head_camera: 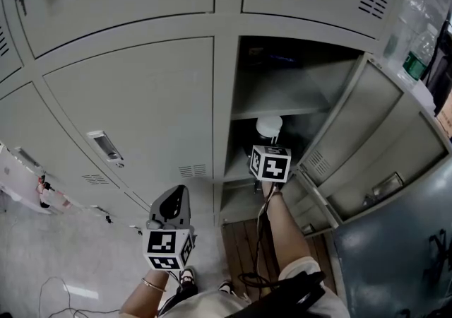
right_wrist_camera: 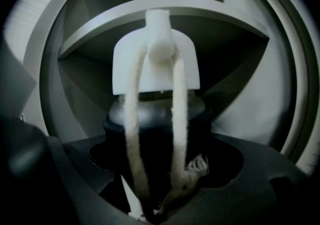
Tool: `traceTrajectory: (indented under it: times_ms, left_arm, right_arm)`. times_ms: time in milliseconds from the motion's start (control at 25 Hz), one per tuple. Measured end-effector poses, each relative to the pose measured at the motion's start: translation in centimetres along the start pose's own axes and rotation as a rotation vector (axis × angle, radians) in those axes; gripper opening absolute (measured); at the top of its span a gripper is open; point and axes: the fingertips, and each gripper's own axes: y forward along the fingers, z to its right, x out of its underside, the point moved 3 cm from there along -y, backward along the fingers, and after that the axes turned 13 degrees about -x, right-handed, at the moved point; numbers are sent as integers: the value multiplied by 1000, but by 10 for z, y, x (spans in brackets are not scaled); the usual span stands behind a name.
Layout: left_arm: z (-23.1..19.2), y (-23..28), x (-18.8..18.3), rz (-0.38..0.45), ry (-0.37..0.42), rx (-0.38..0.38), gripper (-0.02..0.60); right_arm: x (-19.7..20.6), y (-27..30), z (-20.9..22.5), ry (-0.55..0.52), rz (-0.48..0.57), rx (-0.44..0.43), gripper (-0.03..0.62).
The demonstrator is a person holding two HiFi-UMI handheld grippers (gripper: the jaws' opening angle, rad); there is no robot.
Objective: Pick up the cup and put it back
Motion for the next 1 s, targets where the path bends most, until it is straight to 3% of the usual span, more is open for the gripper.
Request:
traceTrajectory:
  times_ms: [1000]
  left_arm:
    - [7, -8, 3, -8, -24, 24, 9]
  right_arm:
    - [0, -21, -7, -35, 26, 13, 433]
